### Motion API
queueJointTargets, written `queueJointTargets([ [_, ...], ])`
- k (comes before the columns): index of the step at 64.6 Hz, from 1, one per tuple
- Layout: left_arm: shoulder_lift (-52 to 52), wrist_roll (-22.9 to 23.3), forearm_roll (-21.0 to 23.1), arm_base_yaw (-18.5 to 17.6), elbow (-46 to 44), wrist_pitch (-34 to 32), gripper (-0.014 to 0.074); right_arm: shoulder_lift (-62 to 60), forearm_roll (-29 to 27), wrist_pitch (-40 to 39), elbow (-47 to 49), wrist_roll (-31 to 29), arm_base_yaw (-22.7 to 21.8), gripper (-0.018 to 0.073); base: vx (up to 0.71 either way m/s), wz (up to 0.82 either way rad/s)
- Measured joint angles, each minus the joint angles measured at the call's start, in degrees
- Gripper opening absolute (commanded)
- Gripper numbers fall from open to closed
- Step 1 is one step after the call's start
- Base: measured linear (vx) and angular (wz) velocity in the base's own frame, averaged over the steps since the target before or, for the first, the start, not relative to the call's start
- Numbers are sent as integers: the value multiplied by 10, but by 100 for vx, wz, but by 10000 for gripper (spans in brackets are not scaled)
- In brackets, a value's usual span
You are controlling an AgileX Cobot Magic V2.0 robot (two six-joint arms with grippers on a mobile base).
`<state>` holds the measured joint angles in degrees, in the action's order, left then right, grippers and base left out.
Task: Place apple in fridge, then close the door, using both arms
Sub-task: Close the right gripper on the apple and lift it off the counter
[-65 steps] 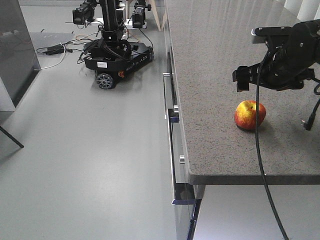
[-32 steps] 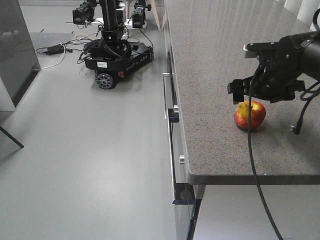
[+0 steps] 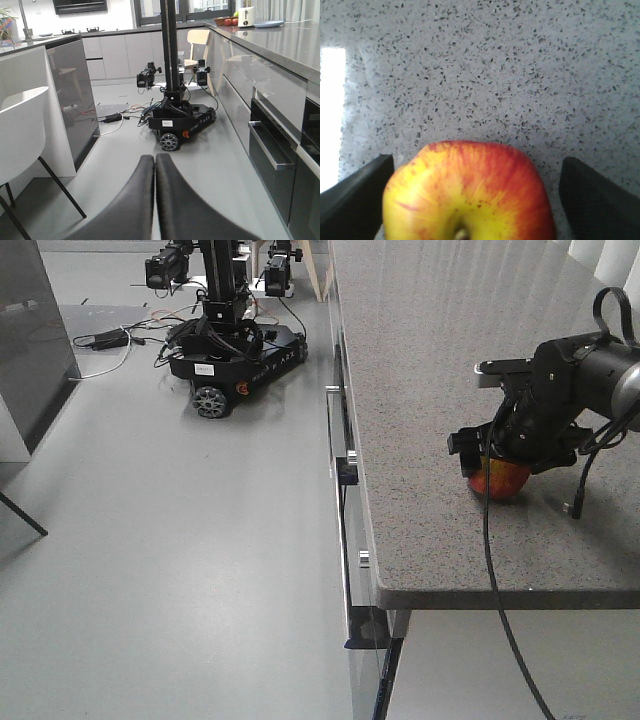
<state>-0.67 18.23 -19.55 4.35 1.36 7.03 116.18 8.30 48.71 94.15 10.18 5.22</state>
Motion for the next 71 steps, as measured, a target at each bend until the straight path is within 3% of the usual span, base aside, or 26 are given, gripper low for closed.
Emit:
queueJointTargets([
  [40,0,0,0,0,0,0,-6,-53,-1,17,-1,-7,0,119,0,0],
  [59,0,0,0,0,0,0,-6,-232,-22,23,0,-20,0,78,0,0],
  [71,0,0,0,0,0,0,-6,-309,-54,91,0,-53,2,78,0,0],
])
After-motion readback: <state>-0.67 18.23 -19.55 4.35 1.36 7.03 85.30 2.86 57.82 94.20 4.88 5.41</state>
